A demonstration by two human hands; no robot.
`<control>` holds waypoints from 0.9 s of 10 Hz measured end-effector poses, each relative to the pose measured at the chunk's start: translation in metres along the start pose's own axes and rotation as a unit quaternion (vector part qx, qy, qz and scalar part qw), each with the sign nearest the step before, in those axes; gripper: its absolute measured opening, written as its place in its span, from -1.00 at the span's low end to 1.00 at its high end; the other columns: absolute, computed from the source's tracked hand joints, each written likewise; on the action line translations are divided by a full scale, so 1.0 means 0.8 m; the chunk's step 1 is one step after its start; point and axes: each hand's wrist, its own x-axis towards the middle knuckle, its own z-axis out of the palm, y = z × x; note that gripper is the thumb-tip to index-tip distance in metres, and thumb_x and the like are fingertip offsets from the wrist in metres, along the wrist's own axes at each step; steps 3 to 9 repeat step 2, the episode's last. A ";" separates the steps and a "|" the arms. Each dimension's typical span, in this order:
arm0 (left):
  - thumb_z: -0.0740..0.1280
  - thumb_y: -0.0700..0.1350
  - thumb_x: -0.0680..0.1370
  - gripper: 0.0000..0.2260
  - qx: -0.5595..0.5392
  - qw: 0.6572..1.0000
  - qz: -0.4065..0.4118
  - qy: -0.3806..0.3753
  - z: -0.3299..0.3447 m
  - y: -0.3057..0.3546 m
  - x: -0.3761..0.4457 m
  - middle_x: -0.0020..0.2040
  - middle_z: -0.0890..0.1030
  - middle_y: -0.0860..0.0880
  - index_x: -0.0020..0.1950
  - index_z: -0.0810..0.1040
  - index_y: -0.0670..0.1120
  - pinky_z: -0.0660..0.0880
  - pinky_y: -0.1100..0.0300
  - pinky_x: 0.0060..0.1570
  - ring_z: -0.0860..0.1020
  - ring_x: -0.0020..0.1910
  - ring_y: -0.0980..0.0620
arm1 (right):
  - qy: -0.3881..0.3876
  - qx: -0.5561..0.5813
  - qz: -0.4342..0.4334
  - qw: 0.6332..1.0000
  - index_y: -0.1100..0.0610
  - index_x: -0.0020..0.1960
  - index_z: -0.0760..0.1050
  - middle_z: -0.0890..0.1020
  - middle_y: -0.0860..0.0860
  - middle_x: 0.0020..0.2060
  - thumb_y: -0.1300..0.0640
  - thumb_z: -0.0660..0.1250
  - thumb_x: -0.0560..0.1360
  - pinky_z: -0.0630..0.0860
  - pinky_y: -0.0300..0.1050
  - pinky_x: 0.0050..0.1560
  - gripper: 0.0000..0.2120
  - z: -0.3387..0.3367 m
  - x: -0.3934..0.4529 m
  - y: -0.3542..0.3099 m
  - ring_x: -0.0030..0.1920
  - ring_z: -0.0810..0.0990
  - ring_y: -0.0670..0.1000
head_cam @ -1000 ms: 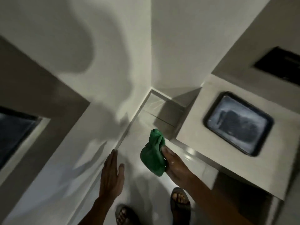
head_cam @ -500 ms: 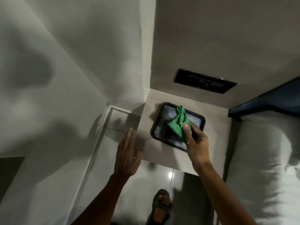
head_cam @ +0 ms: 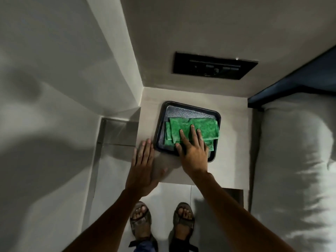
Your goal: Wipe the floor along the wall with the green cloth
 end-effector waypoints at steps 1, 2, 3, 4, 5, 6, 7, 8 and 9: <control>0.09 0.48 0.69 -0.04 -0.055 0.998 0.005 -0.004 -0.033 0.003 0.004 0.85 -0.15 -0.10 0.83 -0.10 -0.14 -0.05 -0.23 0.79 -0.12 0.84 -0.10 | -0.023 0.058 0.013 0.998 -0.18 0.73 0.14 -0.05 -0.03 0.79 -0.24 0.16 0.75 0.11 0.26 0.72 -0.41 -0.037 -0.002 -0.006 0.78 -0.10 0.12; 0.08 0.50 0.68 -0.05 -0.094 0.996 0.003 0.003 -0.073 0.018 0.008 0.84 -0.22 -0.05 0.83 -0.18 -0.06 -0.10 -0.22 0.78 -0.16 0.84 -0.07 | -0.022 0.109 0.033 0.993 -0.16 0.74 0.13 0.05 0.00 0.78 -0.23 0.20 0.74 0.19 0.25 0.73 -0.39 -0.079 -0.012 -0.014 0.76 0.06 0.22; 0.08 0.50 0.68 -0.05 -0.094 0.996 0.003 0.003 -0.073 0.018 0.008 0.84 -0.22 -0.05 0.83 -0.18 -0.06 -0.10 -0.22 0.78 -0.16 0.84 -0.07 | -0.022 0.109 0.033 0.993 -0.16 0.74 0.13 0.05 0.00 0.78 -0.23 0.20 0.74 0.19 0.25 0.73 -0.39 -0.079 -0.012 -0.014 0.76 0.06 0.22; 0.08 0.50 0.68 -0.05 -0.094 0.996 0.003 0.003 -0.073 0.018 0.008 0.84 -0.22 -0.05 0.83 -0.18 -0.06 -0.10 -0.22 0.78 -0.16 0.84 -0.07 | -0.022 0.109 0.033 0.993 -0.16 0.74 0.13 0.05 0.00 0.78 -0.23 0.20 0.74 0.19 0.25 0.73 -0.39 -0.079 -0.012 -0.014 0.76 0.06 0.22; 0.08 0.50 0.68 -0.05 -0.094 0.996 0.003 0.003 -0.073 0.018 0.008 0.84 -0.22 -0.05 0.83 -0.18 -0.06 -0.10 -0.22 0.78 -0.16 0.84 -0.07 | -0.022 0.109 0.033 0.993 -0.16 0.74 0.13 0.05 0.00 0.78 -0.23 0.20 0.74 0.19 0.25 0.73 -0.39 -0.079 -0.012 -0.014 0.76 0.06 0.22; 0.08 0.50 0.68 -0.05 -0.094 0.996 0.003 0.003 -0.073 0.018 0.008 0.84 -0.22 -0.05 0.83 -0.18 -0.06 -0.10 -0.22 0.78 -0.16 0.84 -0.07 | -0.022 0.109 0.033 0.993 -0.16 0.74 0.13 0.05 0.00 0.78 -0.23 0.20 0.74 0.19 0.25 0.73 -0.39 -0.079 -0.012 -0.014 0.76 0.06 0.22; 0.08 0.50 0.68 -0.05 -0.094 0.996 0.003 0.003 -0.073 0.018 0.008 0.84 -0.22 -0.05 0.83 -0.18 -0.06 -0.10 -0.22 0.78 -0.16 0.84 -0.07 | -0.022 0.109 0.033 0.993 -0.16 0.74 0.13 0.05 0.00 0.78 -0.23 0.20 0.74 0.19 0.25 0.73 -0.39 -0.079 -0.012 -0.014 0.76 0.06 0.22; 0.08 0.50 0.68 -0.05 -0.094 0.996 0.003 0.003 -0.073 0.018 0.008 0.84 -0.22 -0.05 0.83 -0.18 -0.06 -0.10 -0.22 0.78 -0.16 0.84 -0.07 | -0.022 0.109 0.033 0.993 -0.16 0.74 0.13 0.05 0.00 0.78 -0.23 0.20 0.74 0.19 0.25 0.73 -0.39 -0.079 -0.012 -0.014 0.76 0.06 0.22; 0.08 0.50 0.68 -0.05 -0.094 0.996 0.003 0.003 -0.073 0.018 0.008 0.84 -0.22 -0.05 0.83 -0.18 -0.06 -0.10 -0.22 0.78 -0.16 0.84 -0.07 | -0.022 0.109 0.033 0.993 -0.16 0.74 0.13 0.05 0.00 0.78 -0.23 0.20 0.74 0.19 0.25 0.73 -0.39 -0.079 -0.012 -0.014 0.76 0.06 0.22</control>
